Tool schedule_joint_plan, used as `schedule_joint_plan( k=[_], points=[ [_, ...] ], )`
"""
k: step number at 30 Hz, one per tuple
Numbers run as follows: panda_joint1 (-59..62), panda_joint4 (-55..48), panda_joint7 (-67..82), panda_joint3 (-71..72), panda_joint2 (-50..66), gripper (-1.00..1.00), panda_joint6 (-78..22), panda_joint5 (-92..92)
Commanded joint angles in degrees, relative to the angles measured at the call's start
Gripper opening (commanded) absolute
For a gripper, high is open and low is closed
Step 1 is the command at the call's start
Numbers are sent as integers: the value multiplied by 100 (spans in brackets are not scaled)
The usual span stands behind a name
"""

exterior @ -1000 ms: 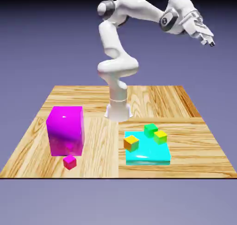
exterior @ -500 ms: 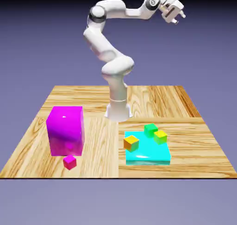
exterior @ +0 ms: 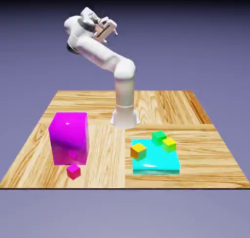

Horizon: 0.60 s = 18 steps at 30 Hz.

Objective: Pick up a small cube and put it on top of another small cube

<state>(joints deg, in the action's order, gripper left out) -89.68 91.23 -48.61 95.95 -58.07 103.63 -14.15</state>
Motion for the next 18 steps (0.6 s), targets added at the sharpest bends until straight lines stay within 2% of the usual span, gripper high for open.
schedule_joint_plan(
  k=[1,18],
  points=[
    [-193,-151,-13,208,-55,0,-153,-31],
    [-3467,-2718,-240,3738,-990,0,-2742,-551]
  ],
)
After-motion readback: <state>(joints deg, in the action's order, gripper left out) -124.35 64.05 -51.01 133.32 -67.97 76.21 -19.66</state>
